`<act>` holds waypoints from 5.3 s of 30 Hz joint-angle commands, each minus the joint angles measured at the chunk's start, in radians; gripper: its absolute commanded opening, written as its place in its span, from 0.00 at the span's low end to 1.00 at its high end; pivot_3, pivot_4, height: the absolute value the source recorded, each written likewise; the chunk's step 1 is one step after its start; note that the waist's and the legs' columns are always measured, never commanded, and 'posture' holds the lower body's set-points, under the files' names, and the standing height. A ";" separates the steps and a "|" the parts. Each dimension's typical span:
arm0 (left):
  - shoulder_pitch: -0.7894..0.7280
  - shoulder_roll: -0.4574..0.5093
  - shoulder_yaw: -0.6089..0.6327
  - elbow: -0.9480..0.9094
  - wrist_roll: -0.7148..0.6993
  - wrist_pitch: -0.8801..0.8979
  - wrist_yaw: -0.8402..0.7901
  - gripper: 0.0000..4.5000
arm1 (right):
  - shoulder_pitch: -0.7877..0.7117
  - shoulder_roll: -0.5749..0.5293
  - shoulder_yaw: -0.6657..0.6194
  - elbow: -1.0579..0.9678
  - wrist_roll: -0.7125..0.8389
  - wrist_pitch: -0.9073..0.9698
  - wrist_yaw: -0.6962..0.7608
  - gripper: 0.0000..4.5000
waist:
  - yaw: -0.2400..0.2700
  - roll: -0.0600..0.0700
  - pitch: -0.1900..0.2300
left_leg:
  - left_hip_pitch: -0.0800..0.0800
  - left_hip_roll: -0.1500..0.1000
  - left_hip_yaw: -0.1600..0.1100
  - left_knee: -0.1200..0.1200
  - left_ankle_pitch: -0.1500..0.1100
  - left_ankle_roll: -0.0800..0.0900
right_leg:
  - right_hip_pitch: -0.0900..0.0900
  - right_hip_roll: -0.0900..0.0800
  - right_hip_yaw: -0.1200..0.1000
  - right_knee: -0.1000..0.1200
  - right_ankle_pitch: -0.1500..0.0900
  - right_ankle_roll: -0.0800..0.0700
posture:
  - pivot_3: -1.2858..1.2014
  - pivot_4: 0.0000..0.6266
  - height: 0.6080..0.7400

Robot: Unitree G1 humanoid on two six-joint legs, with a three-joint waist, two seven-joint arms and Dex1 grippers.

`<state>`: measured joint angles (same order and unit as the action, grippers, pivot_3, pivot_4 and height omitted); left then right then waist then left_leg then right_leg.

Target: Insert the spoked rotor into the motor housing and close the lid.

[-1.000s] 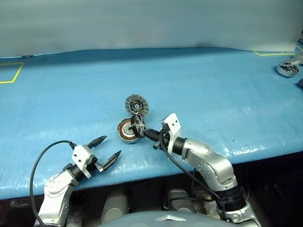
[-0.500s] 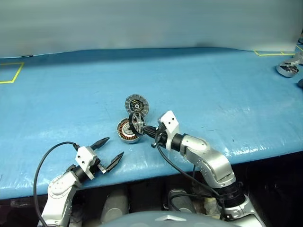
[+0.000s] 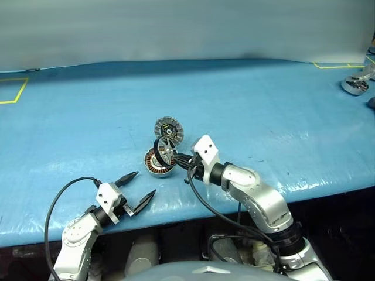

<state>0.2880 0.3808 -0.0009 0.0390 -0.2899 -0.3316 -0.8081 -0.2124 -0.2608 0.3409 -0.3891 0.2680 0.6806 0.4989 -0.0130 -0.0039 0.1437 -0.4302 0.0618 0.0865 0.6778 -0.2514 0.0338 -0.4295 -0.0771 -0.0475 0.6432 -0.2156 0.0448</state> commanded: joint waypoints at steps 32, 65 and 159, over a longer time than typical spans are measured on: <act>0.005 -0.002 -0.008 -0.011 0.008 -0.003 0.012 0.99 | -0.034 0.030 0.056 0.077 -0.064 -0.088 0.049 0.60 | 0.000 -0.001 0.000 | 0.001 0.000 0.000 0.001 0.000 0.000 | 0.001 0.000 0.000 0.001 0.000 0.000 | 0.52 0.24 1.00; 0.014 0.001 -0.003 -0.015 0.012 -0.010 0.030 0.99 | -0.101 0.170 -0.005 0.244 0.000 -0.120 0.036 0.60 | -0.003 -0.001 0.000 | 0.001 0.000 0.000 0.002 0.000 0.000 | 0.001 0.000 0.000 0.001 0.000 0.000 | 0.52 0.24 1.00; 0.016 -0.011 -0.017 0.008 0.027 -0.029 0.048 0.99 | 0.019 -0.001 -0.089 0.042 -0.150 -0.030 -0.046 0.01 | -0.002 -0.001 0.000 | 0.001 0.000 0.000 0.002 0.000 0.000 | 0.000 0.000 0.000 0.001 0.000 0.000 | 0.52 0.24 1.00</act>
<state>0.2977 0.3770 -0.0130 0.0390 -0.2741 -0.3459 -0.7629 -0.1924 -0.2615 0.2819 -0.2995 0.1200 0.6402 0.4701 -0.0147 -0.0044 0.1432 -0.4288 0.0622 0.0869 0.6796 -0.2514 0.0335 -0.4293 -0.0774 -0.0474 0.6441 -0.2152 0.0451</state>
